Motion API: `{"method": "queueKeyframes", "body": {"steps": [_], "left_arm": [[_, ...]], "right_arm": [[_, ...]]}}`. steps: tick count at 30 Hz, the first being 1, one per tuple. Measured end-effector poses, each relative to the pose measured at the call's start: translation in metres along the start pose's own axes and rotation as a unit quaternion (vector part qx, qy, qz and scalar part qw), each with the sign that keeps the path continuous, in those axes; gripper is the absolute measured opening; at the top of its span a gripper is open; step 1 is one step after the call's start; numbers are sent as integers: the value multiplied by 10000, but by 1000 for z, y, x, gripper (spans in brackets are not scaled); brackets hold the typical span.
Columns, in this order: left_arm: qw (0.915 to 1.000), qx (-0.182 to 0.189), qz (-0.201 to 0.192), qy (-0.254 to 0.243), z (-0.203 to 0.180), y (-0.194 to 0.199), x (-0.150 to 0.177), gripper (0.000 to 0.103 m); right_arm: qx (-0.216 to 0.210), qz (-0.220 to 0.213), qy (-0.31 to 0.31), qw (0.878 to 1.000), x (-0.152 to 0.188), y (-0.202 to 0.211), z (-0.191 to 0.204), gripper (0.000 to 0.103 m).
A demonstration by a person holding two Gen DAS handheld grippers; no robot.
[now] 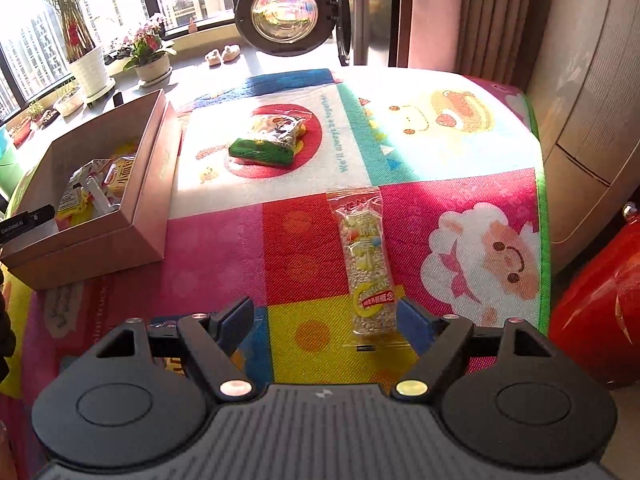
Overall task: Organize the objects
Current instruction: 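Grasp the green-and-white candy pack with the right gripper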
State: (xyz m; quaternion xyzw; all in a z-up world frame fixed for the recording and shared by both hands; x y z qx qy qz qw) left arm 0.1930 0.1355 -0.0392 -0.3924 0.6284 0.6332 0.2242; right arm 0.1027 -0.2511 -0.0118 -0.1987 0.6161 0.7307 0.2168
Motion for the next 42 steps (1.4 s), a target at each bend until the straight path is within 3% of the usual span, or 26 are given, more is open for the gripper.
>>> {"method": "queueKeyframes", "body": {"steps": [5, 11, 15, 18, 19, 21, 23, 27, 31, 36, 42], "left_arm": [[10000, 3, 0, 2, 0, 0, 0, 19], [10000, 2, 0, 2, 0, 0, 0, 19], [10000, -1, 1, -1, 0, 0, 0, 19], [10000, 0, 0, 0, 0, 0, 0, 19], [10000, 0, 0, 1, 0, 0, 0, 19], [10000, -1, -2, 0, 0, 0, 0, 19], [10000, -1, -2, 0, 0, 0, 0, 19], [10000, -3, -4, -2, 0, 0, 0, 19], [10000, -5, -3, -2, 0, 0, 0, 19], [10000, -11, -10, -9, 1, 1, 0, 19], [10000, -11, -10, -9, 0, 1, 0, 19]], "right_arm": [[-281, -209, -227, 9991, -54, -36, 13, 79], [-189, -160, -154, 9996, -115, -103, 38, 84], [-329, -47, -694, 9970, -133, -137, 38, 84], [-169, -99, -545, 9983, -138, -146, 42, 84], [-90, -37, -408, 9991, -137, -148, 44, 81], [68, 18, -225, 9997, -134, -144, 44, 62], [-32, 121, -277, 9995, -128, -134, 41, 57], [-242, 187, -354, 9989, -105, -96, 34, 55], [-374, 129, 7, 9992, -75, -43, 43, 55], [-833, 226, 540, 9948, -30, 15, 79, 55], [-1380, 590, 1150, 9820, 32, 45, 133, 55]]}}
Point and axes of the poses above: each gripper's, at about its wrist camera, not at the fingertips, and y roughly against the way its jaws point, z to its left, x to its underside, the point moved 9 cm from there along -y, roughly the way its jaws point, and after that the axes turned 8 degrees about -x, right-handed, at the moved point
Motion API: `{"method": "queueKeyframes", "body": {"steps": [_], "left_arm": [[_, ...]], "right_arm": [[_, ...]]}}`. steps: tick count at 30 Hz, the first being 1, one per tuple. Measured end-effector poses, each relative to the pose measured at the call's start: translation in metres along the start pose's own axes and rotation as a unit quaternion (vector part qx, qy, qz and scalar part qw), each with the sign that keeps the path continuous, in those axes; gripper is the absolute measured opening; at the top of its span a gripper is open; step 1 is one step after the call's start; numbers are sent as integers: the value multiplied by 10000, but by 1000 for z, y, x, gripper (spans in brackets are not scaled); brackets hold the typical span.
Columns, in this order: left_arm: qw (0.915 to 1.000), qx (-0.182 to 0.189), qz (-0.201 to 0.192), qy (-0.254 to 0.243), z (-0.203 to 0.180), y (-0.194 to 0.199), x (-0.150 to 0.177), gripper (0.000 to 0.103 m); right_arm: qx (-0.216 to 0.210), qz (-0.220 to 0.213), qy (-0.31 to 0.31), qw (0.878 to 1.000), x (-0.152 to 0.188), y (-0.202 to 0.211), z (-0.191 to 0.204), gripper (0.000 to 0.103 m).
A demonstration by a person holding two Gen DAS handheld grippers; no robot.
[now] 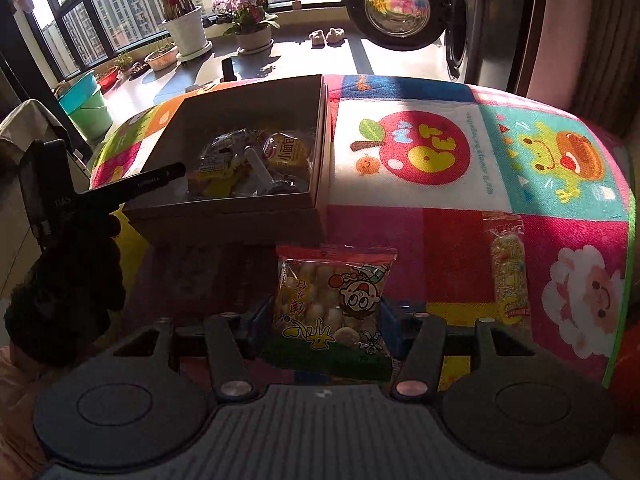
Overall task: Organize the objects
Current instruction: 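Grasp the green-and-white candy pack with the right gripper, then carry the candy pack into the box and open the right gripper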
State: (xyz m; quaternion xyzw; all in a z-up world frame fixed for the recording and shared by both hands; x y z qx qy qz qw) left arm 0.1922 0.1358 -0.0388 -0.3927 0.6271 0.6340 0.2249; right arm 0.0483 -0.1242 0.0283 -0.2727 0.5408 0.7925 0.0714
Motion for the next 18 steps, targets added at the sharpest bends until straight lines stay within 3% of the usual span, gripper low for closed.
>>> {"method": "queueKeyframes", "body": {"steps": [7, 14, 18], "left_arm": [[10000, 0, -2, -1, 0, 1, 0, 19], [10000, -20, -17, -24, -1, 1, 0, 18], [9999, -73, -30, -88, -2, 0, 0, 18]], "right_arm": [[-472, 628, 291, 9965, 35, -29, 49, 55], [-500, 485, 534, 9961, 24, -37, 67, 55], [-345, 225, 449, 9981, -3, -33, 60, 55]]}}
Point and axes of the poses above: each gripper's, at about its wrist camera, not at the fingertips, and y roughly against the way its jaws point, z to its left, x to its underside, the point moved 9 cm from there along -y, roughly the way its jaws point, and after that the axes turned 8 degrees about -x, right-handed, at the moved point
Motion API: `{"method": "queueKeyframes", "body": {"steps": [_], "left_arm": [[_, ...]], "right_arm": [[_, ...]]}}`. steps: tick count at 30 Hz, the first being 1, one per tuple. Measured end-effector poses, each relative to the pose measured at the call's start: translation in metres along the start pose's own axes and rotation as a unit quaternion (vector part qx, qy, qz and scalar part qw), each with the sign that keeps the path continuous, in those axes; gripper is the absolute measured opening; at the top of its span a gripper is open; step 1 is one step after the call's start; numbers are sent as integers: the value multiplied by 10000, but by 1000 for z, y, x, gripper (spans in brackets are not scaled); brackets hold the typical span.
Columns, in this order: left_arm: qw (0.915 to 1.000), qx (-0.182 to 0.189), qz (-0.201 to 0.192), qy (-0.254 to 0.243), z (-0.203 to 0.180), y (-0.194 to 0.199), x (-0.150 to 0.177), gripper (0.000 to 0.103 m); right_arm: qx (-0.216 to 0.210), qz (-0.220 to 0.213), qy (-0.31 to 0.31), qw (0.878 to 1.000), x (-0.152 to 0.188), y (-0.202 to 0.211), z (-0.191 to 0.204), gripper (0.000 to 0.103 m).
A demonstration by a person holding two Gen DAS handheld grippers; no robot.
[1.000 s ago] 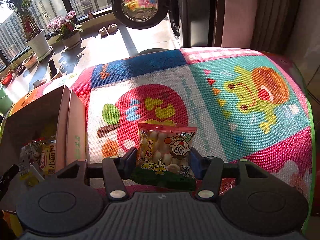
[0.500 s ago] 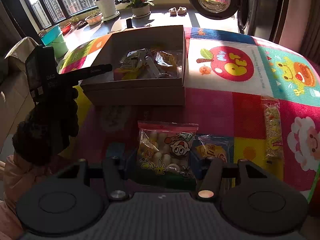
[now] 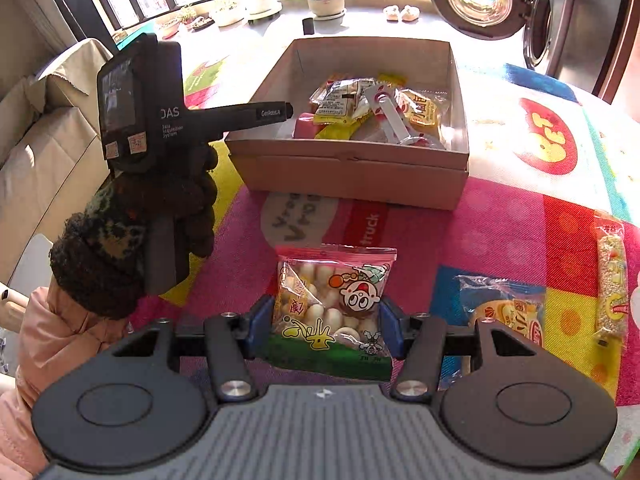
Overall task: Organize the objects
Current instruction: 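Carry the candy pack into the box and open the right gripper, then grasp the yellow bagged bread roll with the right gripper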
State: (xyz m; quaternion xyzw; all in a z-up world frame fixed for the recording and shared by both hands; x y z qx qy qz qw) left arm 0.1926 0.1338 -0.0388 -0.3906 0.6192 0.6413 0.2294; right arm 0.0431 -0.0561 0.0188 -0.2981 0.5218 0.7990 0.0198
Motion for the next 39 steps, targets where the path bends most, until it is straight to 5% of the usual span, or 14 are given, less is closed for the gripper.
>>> {"method": "queueKeyframes", "body": {"steps": [8, 18, 28, 31, 36, 39], "left_arm": [[10000, 0, 1, 0, -1, 0, 0, 18], [10000, 2, 4, -3, -1, -1, 0, 18], [10000, 4, 5, -2, -1, -2, 0, 18], [10000, 2, 4, -4, -1, -1, 0, 18], [10000, 16, 10, 9, -1, -2, 0, 18], [10000, 12, 9, 3, -1, -2, 0, 18]], "right_arm": [[710, -1084, 72, 9915, -104, 2, -20, 55], [949, -1151, 158, 9887, -179, -63, -26, 55], [974, -975, -142, 9904, -147, -43, -46, 76], [1124, -938, -146, 9891, -125, -24, -57, 81], [1987, -830, 680, 9742, -68, 7, -75, 89], [1937, -668, 620, 9768, -32, 21, -87, 89]]}}
Point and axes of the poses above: each gripper's, at about its wrist camera, not at the fingertips, and y roughly against the way its jaws point, z to its left, x to its underside, the point moved 9 cm from there along -y, roughly the way its jaws point, and after that the axes turned 8 degrees about -x, right-handed, at the moved point
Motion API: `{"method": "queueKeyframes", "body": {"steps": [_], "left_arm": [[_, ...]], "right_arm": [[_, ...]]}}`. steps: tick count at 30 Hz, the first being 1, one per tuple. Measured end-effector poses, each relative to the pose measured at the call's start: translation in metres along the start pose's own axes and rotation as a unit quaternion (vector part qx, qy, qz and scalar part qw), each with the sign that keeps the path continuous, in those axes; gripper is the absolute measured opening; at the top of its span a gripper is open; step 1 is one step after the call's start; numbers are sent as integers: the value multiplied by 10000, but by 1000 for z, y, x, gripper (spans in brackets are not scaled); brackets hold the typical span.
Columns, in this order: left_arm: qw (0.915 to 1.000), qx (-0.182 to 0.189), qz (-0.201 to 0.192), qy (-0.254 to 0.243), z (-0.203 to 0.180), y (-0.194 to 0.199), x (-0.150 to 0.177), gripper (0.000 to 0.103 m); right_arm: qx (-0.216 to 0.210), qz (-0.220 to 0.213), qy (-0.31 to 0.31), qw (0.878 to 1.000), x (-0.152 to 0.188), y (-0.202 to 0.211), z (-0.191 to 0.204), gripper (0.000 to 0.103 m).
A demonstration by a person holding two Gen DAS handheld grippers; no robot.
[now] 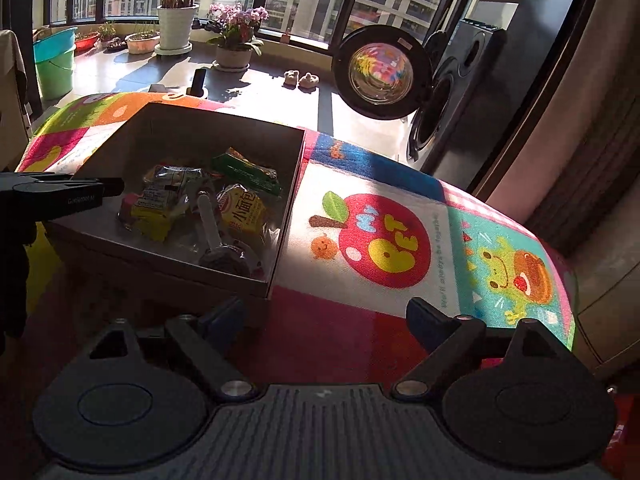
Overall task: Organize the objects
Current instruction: 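Grasp the yellow bagged bread roll with the right gripper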
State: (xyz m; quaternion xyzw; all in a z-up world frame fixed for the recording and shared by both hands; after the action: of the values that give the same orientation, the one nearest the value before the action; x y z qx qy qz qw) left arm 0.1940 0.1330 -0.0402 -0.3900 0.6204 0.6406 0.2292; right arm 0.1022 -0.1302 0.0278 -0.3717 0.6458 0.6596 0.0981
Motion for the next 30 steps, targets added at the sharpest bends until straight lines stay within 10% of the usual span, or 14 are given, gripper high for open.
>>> {"method": "queueKeyframes", "body": {"steps": [13, 30], "left_arm": [[10000, -13, -18, -24, 1, 0, -1, 18], [10000, -11, -3, -18, 2, 0, 0, 18]], "right_arm": [[-826, 152, -1681, 9822, 90, -2, -20, 94], [-1205, -71, -724, 9900, 82, 1, 52, 94]]}}
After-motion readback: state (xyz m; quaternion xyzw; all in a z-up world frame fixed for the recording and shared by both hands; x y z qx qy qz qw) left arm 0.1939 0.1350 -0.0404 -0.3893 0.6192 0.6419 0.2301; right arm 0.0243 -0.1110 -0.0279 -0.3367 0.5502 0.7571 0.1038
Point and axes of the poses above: each gripper's, at about its wrist camera, not at the fingertips, and y roughly against the way its jaws point, z to its left, x to its underside, the point moved 9 cm from there along -y, roughly the way its jaws point, and after that the axes turned 8 degrees about -x, right-handed, at the moved point
